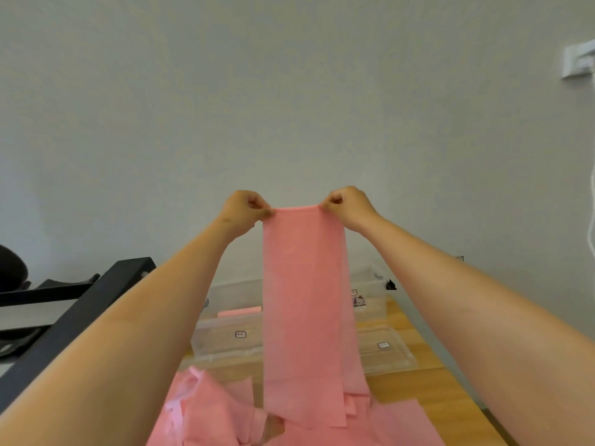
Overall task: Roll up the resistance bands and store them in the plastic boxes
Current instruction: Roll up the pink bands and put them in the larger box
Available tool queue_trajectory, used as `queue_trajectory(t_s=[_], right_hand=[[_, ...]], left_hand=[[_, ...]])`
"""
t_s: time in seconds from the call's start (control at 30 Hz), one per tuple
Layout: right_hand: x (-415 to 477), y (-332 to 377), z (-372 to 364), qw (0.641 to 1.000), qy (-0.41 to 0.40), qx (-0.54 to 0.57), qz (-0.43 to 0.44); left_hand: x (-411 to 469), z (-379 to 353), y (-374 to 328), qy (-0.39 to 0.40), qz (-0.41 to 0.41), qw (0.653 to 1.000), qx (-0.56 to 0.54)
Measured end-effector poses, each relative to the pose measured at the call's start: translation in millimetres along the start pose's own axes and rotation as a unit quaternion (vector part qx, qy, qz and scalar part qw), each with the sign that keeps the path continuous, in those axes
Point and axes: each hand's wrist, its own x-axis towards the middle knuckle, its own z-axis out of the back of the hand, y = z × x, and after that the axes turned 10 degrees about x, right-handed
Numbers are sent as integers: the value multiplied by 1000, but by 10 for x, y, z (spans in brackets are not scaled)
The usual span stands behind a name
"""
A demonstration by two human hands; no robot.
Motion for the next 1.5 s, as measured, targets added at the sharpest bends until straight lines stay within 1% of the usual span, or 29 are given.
queue_trajectory(t_s=[0.13, 0.23, 0.4, 0.47, 0.5, 0.6, 0.67, 0.73, 0.8, 0.87, 0.93, 0.97, 1.03, 1.13, 1.2, 1.3, 1.4, 1.5], right_hand=[[-62, -99, -62, 1000, 21, 2, -18], [-153, -266, -208, 997, 36, -50, -44], [-484, -732, -631, 986, 64, -97, -116], [-659, -943, -809, 981, 91, -81, -149], [-756, -1044, -890, 978, 111, -54, -167], [-1064, -1266, -1020, 958, 189, 23, -213], [-1250, -1399, -1052, 939, 241, 55, -237], [-1416, -1499, -1063, 924, 289, 55, -245], [-1584, -1559, -1089, 915, 324, 42, -238], [-1769, -1575, -1121, 905, 353, 18, -238], [-1940, -1632, -1164, 898, 377, -39, -225], [-2013, -1664, -1181, 900, 375, -65, -214], [-2094, -1739, -1191, 915, 341, -85, -199], [-2063, -1741, -1130, 939, 280, -60, -192], [-1981, -1678, -1068, 945, 268, -25, -188], [-1837, -1556, -956, 953, 238, 24, -188], [-1685, -1399, -845, 958, 225, 38, -174], [-1556, -1188, -734, 963, 203, 69, -165]], left_hand=[[-61, -63, 94, 26, 6, 999, 18], [-117, -239, 243, 46, 21, 997, 59], [-347, -833, 743, 96, 116, 988, 29], [-493, -1109, 977, 124, 142, 982, 20], [-594, -1230, 1077, 148, 148, 978, 25], [-920, -1534, 1342, 235, 120, 963, 55], [-1125, -1662, 1446, 269, 89, 957, 62], [-1291, -1761, 1511, 311, 61, 945, 81], [-1450, -1828, 1550, 367, 46, 923, 110], [-1585, -1881, 1579, 395, 33, 906, 150], [-1682, -1944, 1628, 396, 21, 898, 191], [-1715, -1965, 1644, 384, 18, 902, 199], [-1744, -1973, 1654, 349, 28, 918, 186], [-1701, -1944, 1648, 308, 35, 940, 145], [-1641, -1865, 1608, 298, 36, 945, 133], [-1516, -1716, 1544, 278, 35, 956, 85], [-1402, -1555, 1454, 240, 35, 970, 32], [-1309, -1377, 1289, 216, 42, 975, -37]])
